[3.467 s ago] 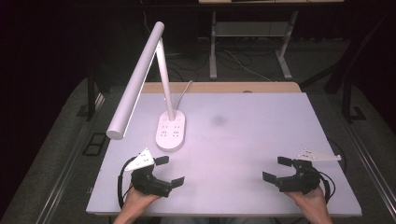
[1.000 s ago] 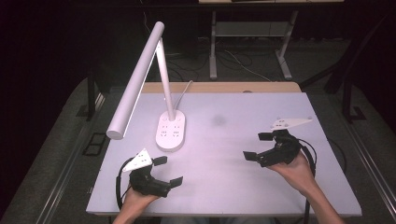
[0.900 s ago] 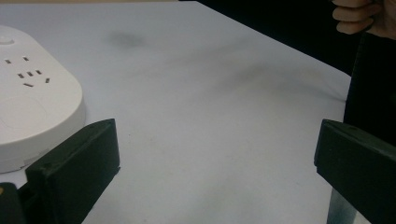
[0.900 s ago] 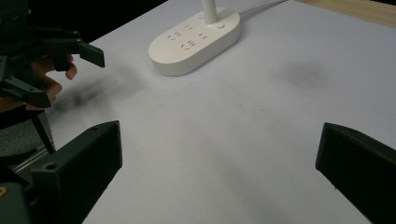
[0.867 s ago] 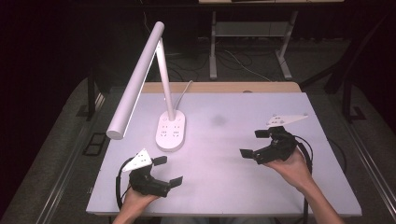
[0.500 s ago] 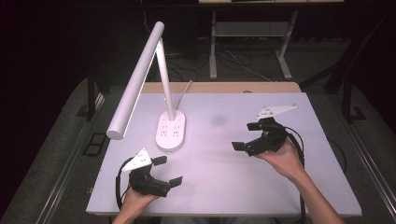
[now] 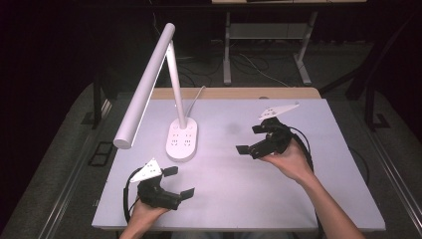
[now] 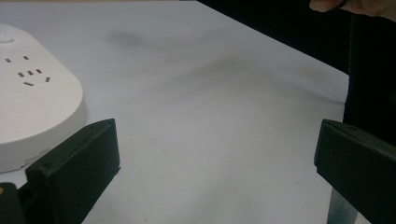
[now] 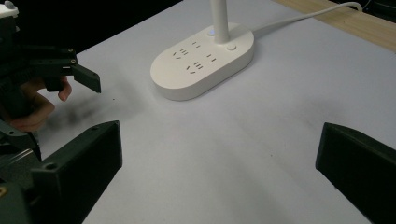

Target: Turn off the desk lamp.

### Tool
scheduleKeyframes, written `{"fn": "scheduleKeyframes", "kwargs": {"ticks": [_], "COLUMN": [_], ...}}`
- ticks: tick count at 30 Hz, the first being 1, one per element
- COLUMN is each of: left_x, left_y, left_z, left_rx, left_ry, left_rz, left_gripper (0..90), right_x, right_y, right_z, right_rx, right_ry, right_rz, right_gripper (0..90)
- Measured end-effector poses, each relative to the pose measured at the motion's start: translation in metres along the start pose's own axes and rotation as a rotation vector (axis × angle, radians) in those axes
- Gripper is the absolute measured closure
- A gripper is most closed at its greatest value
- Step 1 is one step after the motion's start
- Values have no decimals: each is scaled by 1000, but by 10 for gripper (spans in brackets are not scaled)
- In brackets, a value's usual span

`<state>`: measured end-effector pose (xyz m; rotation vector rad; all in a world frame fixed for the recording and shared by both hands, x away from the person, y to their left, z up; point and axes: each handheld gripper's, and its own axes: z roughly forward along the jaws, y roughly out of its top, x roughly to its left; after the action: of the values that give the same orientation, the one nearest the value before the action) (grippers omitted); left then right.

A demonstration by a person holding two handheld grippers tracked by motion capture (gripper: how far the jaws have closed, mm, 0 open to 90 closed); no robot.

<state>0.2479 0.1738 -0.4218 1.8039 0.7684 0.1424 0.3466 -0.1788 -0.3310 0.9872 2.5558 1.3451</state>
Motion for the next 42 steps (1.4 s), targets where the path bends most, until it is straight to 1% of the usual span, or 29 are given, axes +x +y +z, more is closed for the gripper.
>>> {"fn": "scheduleKeyframes", "kwargs": {"ticks": [5,7,17,25,26,32,34,36,39,40,41,42], "left_x": [0,0,1,1,1,2,2,2,1,1,1,1], "left_y": [0,0,0,1,1,1,1,1,1,1,1,1], "left_z": [0,0,0,-1,-1,-2,-2,-3,-4,-4,-4,-4], "left_rx": [2,1,1,-13,-14,-13,-16,-19,-19,-20,-22,-23], "left_ry": [-3,-4,-7,-12,-12,-12,-11,-9,-10,-10,-11,-11], "left_rz": [-5,-6,-2,-13,-15,-13,-13,-14,-15,-16,-17,-20], "left_gripper": [0,0,0,0,0,0,0,0,0,0,0,0], "right_x": [-1,-1,1,4,6,7,8,8,8,7,6,5], "right_y": [7,10,26,36,37,46,51,53,59,60,62,63], "right_z": [7,11,32,51,53,67,75,76,84,86,88,89], "right_rx": [-6,1,13,21,21,34,36,34,32,31,26,20], "right_ry": [7,11,34,49,52,64,62,61,61,61,66,74], "right_rz": [3,2,-27,-46,-34,-46,-56,-58,-44,-49,-48,-47], "right_gripper": [5,6,6,6,5,6,6,6,6,10,42,48]}}
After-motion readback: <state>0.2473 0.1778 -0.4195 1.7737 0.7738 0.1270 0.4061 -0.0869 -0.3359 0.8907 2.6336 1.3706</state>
